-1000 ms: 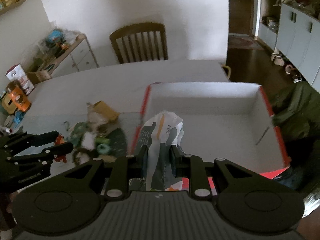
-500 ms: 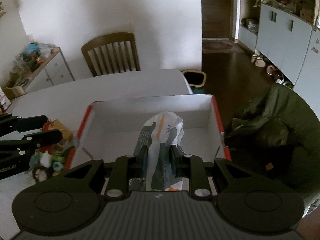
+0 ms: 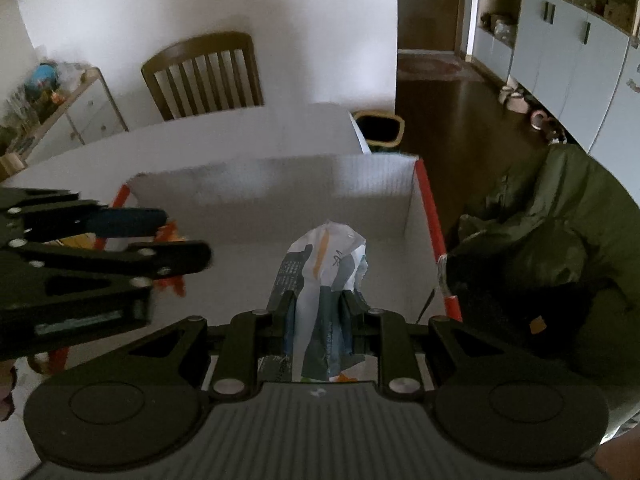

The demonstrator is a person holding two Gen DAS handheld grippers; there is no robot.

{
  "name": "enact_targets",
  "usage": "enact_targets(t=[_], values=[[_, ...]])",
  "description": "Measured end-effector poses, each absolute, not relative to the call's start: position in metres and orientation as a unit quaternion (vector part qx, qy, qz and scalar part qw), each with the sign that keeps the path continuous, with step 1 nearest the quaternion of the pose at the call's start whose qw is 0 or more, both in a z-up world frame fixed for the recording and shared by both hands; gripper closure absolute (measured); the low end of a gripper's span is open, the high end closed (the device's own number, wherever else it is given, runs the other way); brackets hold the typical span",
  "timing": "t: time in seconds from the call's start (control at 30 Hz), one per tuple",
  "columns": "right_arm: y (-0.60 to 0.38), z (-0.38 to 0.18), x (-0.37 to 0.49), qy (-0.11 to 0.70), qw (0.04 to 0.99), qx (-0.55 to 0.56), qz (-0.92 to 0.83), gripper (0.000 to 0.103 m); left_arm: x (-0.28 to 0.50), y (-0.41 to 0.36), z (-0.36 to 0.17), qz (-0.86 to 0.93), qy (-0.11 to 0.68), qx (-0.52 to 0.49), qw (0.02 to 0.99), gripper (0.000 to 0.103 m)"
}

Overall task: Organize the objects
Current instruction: 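Carry the orange toy and white bag with both tools over the red shoebox, then open the left tool to drop the orange toy while the right tool releases the bag into the box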

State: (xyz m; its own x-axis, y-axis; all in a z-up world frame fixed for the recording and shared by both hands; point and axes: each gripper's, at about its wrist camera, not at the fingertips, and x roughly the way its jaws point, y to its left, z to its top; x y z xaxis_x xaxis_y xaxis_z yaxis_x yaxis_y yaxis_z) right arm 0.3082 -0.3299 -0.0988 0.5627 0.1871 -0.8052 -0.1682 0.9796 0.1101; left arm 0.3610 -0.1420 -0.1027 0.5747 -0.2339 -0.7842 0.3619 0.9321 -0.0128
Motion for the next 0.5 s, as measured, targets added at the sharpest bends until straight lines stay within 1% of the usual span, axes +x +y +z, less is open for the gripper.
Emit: enact_targets(t=[0.5], values=[[-0.318, -0.134, 0.324, 0.499, 0.859, -0.014, 0.112, 0.081, 0.402, -0.157, -0.155, -0.164, 0.504, 0.088, 0.843, 0.063]])
